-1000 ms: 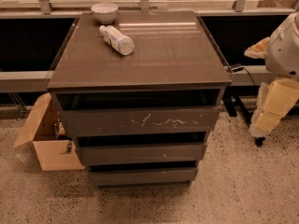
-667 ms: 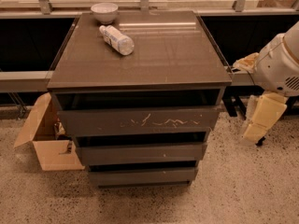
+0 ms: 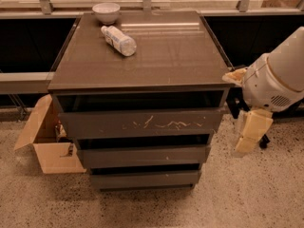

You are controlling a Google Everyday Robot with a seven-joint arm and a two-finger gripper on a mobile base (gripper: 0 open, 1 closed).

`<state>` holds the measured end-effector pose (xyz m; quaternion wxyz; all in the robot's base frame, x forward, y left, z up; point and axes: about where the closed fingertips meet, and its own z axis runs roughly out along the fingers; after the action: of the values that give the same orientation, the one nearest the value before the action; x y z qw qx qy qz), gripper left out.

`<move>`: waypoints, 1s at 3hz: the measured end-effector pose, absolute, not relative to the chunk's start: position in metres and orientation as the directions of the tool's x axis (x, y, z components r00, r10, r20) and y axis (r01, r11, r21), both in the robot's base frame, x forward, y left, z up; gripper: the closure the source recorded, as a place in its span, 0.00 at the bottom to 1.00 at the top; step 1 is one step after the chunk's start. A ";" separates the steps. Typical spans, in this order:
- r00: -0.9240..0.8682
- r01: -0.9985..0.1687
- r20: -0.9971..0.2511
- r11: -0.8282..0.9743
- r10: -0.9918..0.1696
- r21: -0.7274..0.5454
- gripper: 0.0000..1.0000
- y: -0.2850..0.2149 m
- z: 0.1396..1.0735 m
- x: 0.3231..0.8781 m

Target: Open bottom drawer

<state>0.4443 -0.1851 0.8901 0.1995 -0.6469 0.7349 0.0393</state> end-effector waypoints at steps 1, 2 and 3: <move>0.040 -0.990 -0.428 0.022 -0.903 -0.139 0.00 -0.156 0.792 0.448; 0.110 -0.992 -0.480 -0.065 -0.871 -0.110 0.00 -0.139 0.734 0.446; 0.128 -0.992 -0.553 -0.101 -0.823 -0.079 0.00 -0.127 0.693 0.444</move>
Offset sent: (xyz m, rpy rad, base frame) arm -0.0013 0.0633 -0.2261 0.2187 0.1245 0.3639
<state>0.4440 -0.1269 0.6935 0.2224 -0.7173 0.6325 0.1896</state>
